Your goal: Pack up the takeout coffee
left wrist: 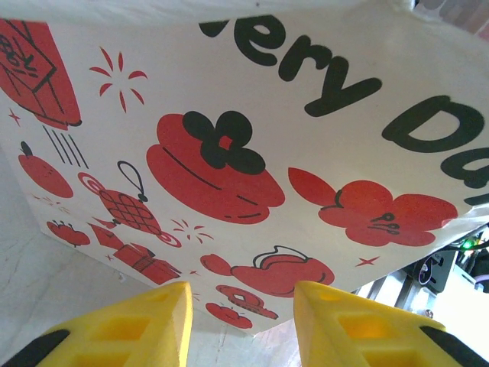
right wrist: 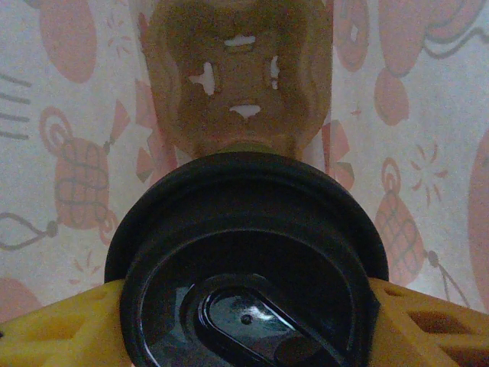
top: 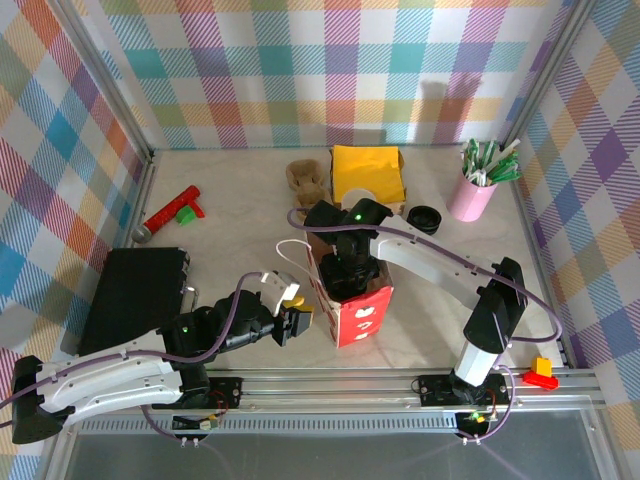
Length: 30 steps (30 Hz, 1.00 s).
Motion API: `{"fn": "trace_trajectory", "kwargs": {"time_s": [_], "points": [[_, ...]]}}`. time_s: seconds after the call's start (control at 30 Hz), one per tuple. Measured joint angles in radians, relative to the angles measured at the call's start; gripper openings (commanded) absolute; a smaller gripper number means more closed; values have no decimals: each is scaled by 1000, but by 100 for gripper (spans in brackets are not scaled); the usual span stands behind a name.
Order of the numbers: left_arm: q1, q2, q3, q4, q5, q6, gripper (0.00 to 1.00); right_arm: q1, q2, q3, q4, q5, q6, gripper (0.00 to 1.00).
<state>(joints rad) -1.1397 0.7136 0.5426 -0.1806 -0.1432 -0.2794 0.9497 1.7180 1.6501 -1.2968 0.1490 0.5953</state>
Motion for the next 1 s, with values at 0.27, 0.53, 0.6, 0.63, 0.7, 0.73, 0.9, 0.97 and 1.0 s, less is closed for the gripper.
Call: {"fn": "trace_trajectory", "kwargs": {"time_s": [0.27,0.53,0.6,0.63,0.7,0.73,0.9,0.97,1.0], "points": [[4,0,0,0,0,0,40,2,-1,2,-13,-1,0,53],[4,0,0,0,0,0,40,32,-16,23,-53,0,3,53],[4,0,0,0,0,0,40,33,-23,25,-63,0,3,53],[5,0,0,0,0,0,40,33,-25,26,-67,2,3,53],[5,0,0,0,0,0,40,34,-29,26,-70,6,3,53],[5,0,-2,1,0,0,40,34,-31,26,-72,7,2,53],[5,0,-6,0,0,-1,40,40,-34,26,-75,11,-3,53],[5,0,-8,1,0,-1,40,43,-34,26,-71,11,-5,53],[5,0,-10,1,0,-1,40,44,-34,23,-68,11,-5,53]]}}
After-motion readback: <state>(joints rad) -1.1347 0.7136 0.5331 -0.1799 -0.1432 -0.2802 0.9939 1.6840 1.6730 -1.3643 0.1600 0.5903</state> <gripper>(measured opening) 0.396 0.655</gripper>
